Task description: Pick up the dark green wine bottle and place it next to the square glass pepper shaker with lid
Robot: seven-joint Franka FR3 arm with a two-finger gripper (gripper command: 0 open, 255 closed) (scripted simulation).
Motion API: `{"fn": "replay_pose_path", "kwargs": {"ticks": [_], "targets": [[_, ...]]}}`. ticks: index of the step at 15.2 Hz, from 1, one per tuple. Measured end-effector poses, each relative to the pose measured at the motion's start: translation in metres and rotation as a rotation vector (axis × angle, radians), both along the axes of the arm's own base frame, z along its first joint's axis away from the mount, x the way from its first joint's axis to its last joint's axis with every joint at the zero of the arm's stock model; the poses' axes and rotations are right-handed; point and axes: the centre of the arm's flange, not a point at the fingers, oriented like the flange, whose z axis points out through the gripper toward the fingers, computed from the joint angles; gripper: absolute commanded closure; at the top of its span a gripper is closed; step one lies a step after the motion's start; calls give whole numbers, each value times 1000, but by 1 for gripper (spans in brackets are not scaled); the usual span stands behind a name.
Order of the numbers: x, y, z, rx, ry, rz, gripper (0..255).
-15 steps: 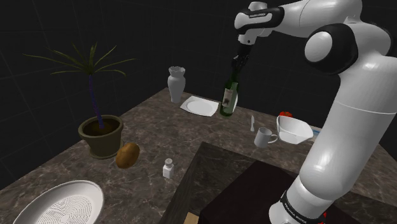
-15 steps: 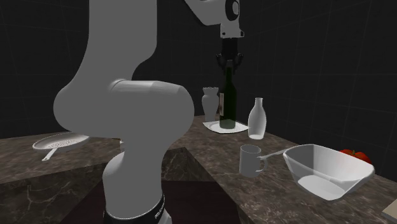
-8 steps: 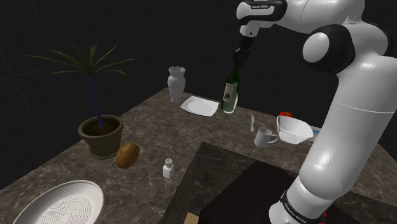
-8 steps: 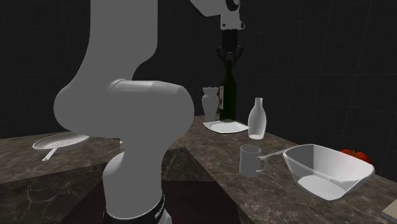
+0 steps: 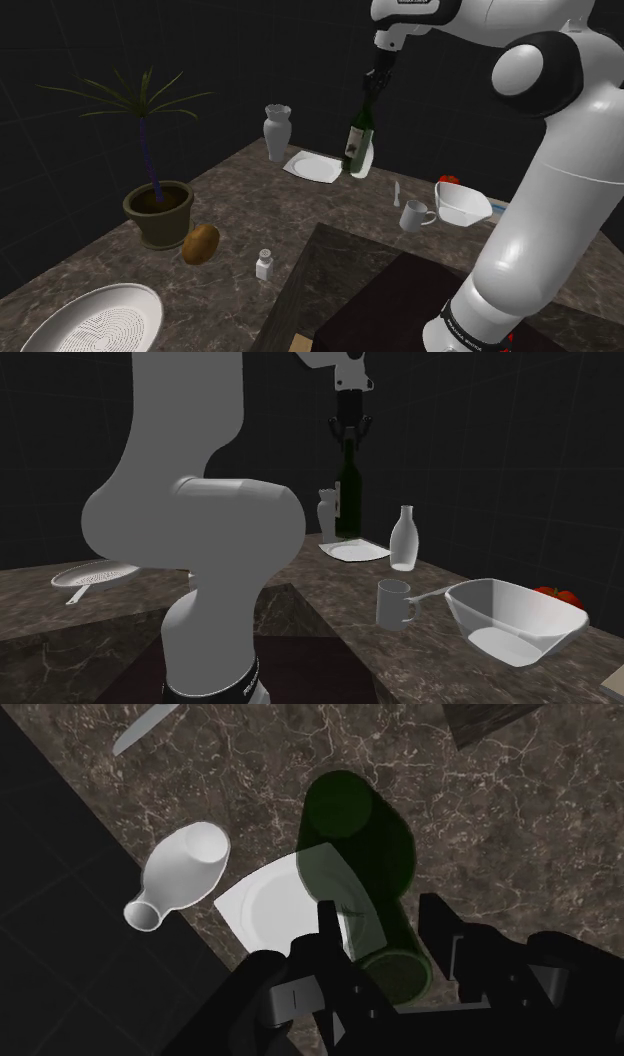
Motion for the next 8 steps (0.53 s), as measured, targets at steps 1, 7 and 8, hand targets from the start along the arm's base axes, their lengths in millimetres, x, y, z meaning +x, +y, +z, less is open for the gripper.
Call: {"fn": "replay_pose_path", "kwargs": {"ticks": [1,7,8], "targets": [[-3,12,-1,0,0,0,255],[-14,91,-1,0,0,1,255],[-15,102,0,0,0,1,255]]}}
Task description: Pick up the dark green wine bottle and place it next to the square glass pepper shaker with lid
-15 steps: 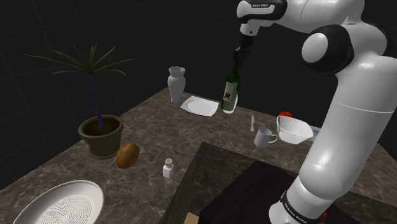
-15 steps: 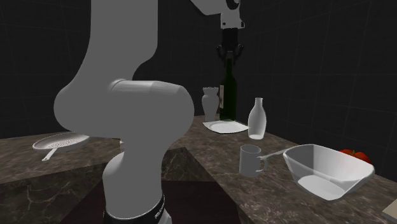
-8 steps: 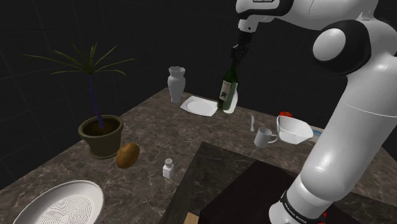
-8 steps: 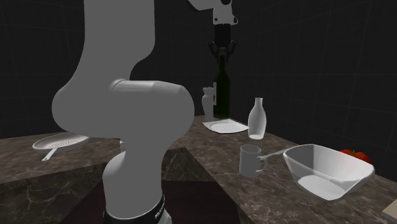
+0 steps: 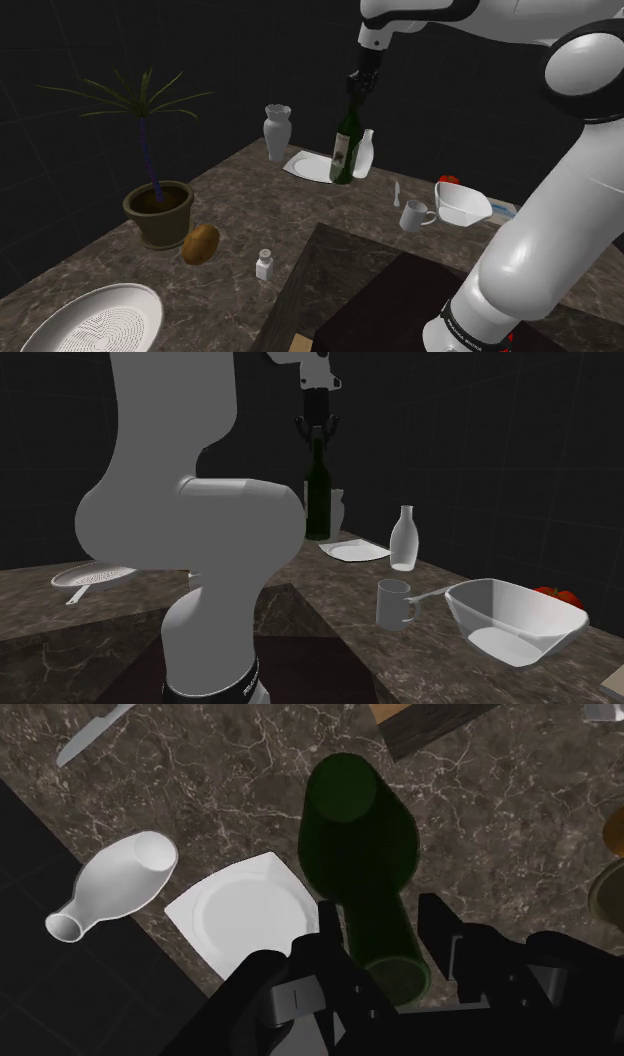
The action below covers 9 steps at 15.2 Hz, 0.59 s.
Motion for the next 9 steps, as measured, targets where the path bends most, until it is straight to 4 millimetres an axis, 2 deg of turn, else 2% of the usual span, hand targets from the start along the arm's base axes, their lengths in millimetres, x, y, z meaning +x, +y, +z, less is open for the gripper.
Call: {"fn": "replay_pose_path", "kwargs": {"ticks": [9], "targets": [[-25,120,0,0,0,0,255]]}}
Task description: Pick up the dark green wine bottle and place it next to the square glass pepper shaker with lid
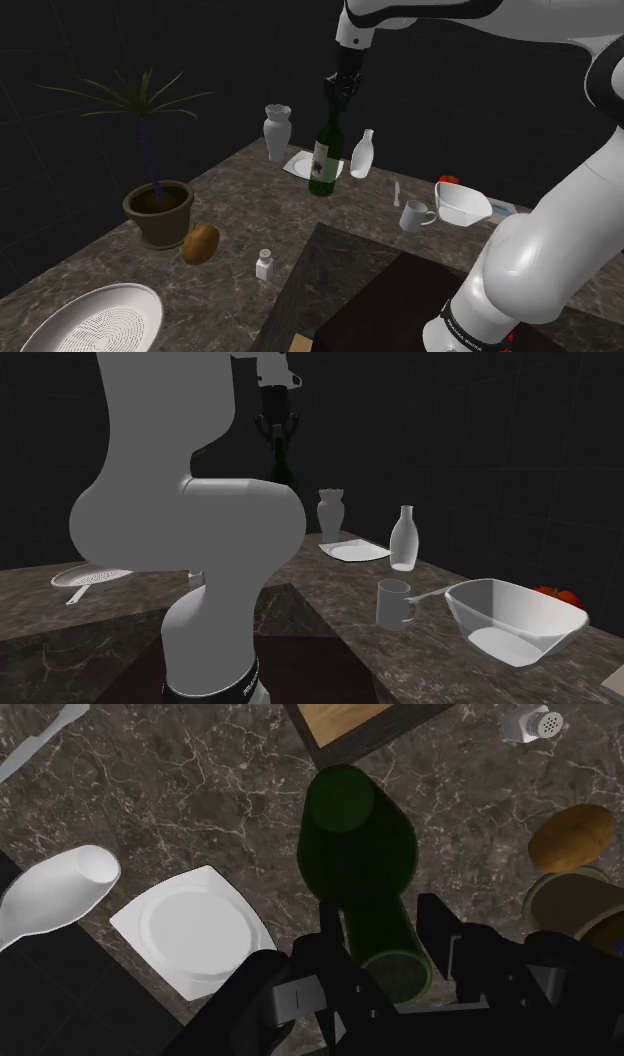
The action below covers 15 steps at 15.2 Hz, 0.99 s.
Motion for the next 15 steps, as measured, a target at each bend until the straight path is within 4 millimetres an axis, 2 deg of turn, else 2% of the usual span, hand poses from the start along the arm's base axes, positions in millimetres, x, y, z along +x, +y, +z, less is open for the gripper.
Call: {"fn": "replay_pose_path", "kwargs": {"ticks": [15], "targets": [[-34,194,1,-1,1,0,255]]}}
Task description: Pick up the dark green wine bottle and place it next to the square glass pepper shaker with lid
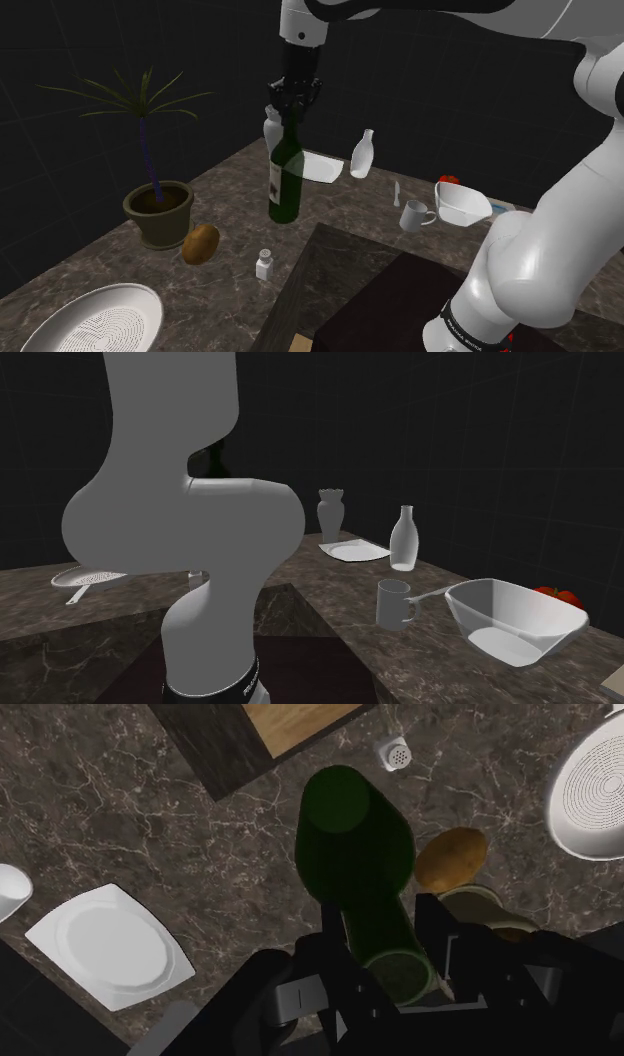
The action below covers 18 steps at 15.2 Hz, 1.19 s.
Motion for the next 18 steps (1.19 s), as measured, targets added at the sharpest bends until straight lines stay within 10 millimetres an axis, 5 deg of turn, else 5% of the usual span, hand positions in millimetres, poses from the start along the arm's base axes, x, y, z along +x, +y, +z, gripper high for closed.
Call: {"fn": "replay_pose_path", "kwargs": {"ticks": [18], "targets": [[-43,235,1,0,0,0,255]]}}
